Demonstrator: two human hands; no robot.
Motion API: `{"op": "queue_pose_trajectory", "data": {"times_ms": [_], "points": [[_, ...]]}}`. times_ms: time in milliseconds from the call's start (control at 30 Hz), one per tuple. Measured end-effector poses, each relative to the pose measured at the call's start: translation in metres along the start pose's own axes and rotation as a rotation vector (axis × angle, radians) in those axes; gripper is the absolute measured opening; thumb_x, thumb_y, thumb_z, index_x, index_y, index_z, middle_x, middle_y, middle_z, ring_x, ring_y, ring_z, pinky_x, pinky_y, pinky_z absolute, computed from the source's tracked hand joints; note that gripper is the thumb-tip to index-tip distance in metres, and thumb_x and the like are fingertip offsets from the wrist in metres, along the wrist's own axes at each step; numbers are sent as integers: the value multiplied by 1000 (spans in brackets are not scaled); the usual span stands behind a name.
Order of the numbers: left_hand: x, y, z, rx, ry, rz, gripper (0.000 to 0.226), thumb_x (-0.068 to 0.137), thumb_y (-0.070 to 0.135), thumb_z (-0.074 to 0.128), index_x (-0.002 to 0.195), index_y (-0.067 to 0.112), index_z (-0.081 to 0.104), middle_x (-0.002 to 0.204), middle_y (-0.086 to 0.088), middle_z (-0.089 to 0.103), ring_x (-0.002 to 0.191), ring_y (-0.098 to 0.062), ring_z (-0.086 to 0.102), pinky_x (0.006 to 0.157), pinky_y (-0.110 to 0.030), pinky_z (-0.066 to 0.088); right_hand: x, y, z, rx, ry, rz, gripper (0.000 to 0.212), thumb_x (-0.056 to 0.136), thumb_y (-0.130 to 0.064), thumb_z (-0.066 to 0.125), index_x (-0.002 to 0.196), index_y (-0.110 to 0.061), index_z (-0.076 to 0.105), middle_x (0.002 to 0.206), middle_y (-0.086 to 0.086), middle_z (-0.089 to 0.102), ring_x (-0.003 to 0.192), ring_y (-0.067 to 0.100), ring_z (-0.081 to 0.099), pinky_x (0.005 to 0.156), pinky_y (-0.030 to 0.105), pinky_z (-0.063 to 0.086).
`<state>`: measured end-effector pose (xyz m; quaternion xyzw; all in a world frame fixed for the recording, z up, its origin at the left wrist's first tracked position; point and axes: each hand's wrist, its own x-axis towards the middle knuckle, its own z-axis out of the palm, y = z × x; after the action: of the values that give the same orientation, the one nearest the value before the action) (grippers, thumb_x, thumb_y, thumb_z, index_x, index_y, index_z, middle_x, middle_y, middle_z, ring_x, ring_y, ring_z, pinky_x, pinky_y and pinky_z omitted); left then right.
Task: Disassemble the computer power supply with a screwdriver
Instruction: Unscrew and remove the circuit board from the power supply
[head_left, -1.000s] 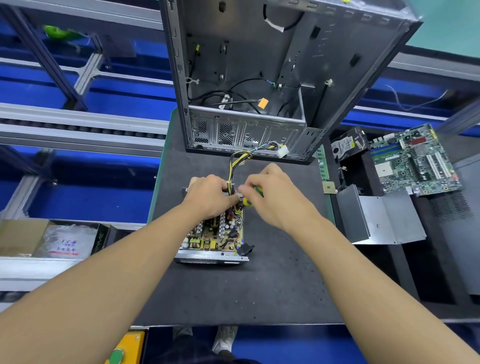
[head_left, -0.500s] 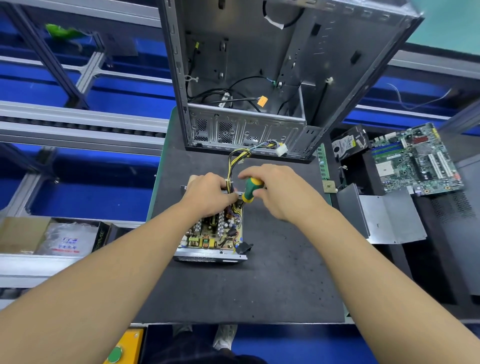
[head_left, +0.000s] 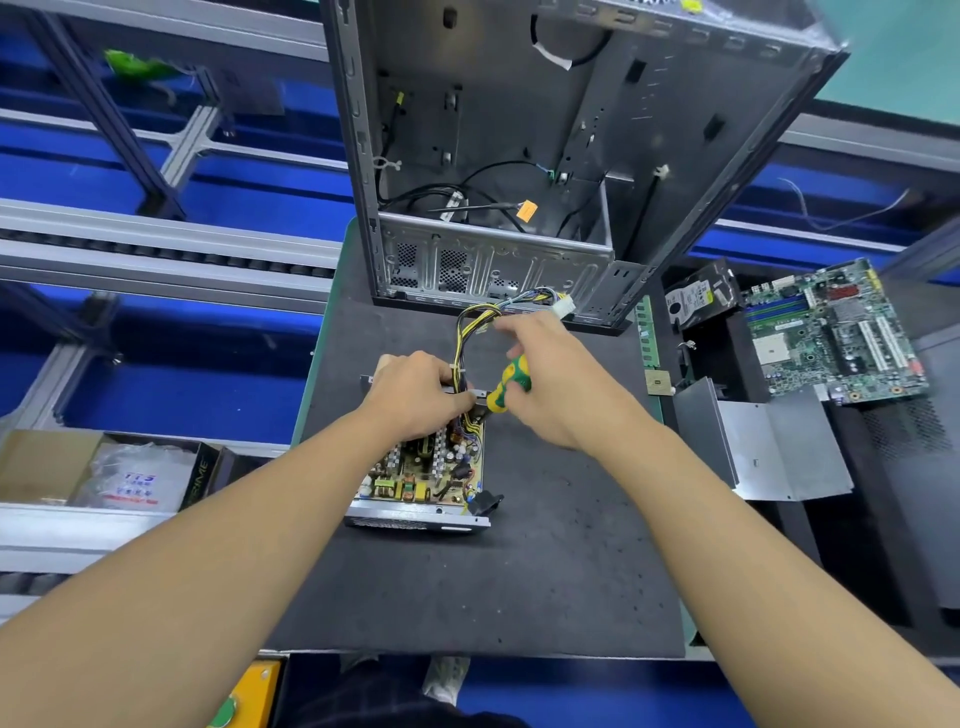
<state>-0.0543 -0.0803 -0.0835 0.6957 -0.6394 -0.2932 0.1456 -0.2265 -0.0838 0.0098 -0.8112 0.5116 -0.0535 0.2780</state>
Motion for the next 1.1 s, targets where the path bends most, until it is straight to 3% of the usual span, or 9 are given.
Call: {"op": "queue_pose_trajectory", "data": {"times_ms": [100,267,367,500,633,767,867,967,1100], "points": [[-1,-1,0,-9,3,7,22,88,52,63,81,37,76,56,8,60,76,-19,56,95,-34,30,-1,2,2,-29,-71,76,35,100,-22,48,133,-10,45,137,3,35,117,24,49,100,40,42],[-1,-2,1,-23,20,20,27,87,52,63,63,39,65,50,8,58,68,-12,53,90,-33,29,-2,-1,3,-272,-16,173,48,100,-57,30,122,-17,45,112,9,41,104,34,47,85,44,44],[0,-2,1,-27,20,14,24,87,52,63,71,36,72,53,8,60,70,-14,55,91,-33,29,-2,-5,3,-341,7,164,41,104,-49,26,115,-16,47,97,5,43,93,38,57,69,39,44],[-1,-2,2,-35,23,1,22,87,52,63,80,36,76,57,7,64,76,-18,56,95,-32,30,-2,-5,6,-405,73,68,35,107,-27,36,138,-13,41,120,9,44,105,29,46,83,34,36],[-1,-2,2,-20,27,0,23,87,53,63,77,36,75,56,7,63,74,-17,55,95,-32,30,1,-6,-1,19,-49,96,50,90,-3,47,136,-19,39,113,-11,41,117,20,32,89,31,34],[0,-3,2,-30,28,7,31,87,52,63,60,37,64,48,6,55,65,-9,51,92,-34,31,-2,-4,6,-39,-76,149,36,96,-34,52,129,-25,39,116,-4,31,117,22,31,84,40,39],[0,-4,2,-19,29,12,28,87,51,63,66,34,68,51,6,59,68,-10,54,90,-34,30,-2,-6,5,-163,-16,191,44,99,-57,32,127,-25,42,113,6,36,104,31,44,79,43,44],[-1,-3,2,-22,23,14,25,87,53,63,69,37,70,56,7,64,73,-15,57,89,-33,28,-1,-8,5,-280,-19,148,35,106,-42,31,127,-16,43,111,11,43,96,40,55,75,42,46],[-1,-3,2,-13,32,15,23,87,54,62,81,37,76,57,6,64,76,-19,59,91,-33,29,3,-6,0,-151,-88,82,51,97,-9,47,145,-20,33,132,5,38,118,30,38,90,39,39]]}}
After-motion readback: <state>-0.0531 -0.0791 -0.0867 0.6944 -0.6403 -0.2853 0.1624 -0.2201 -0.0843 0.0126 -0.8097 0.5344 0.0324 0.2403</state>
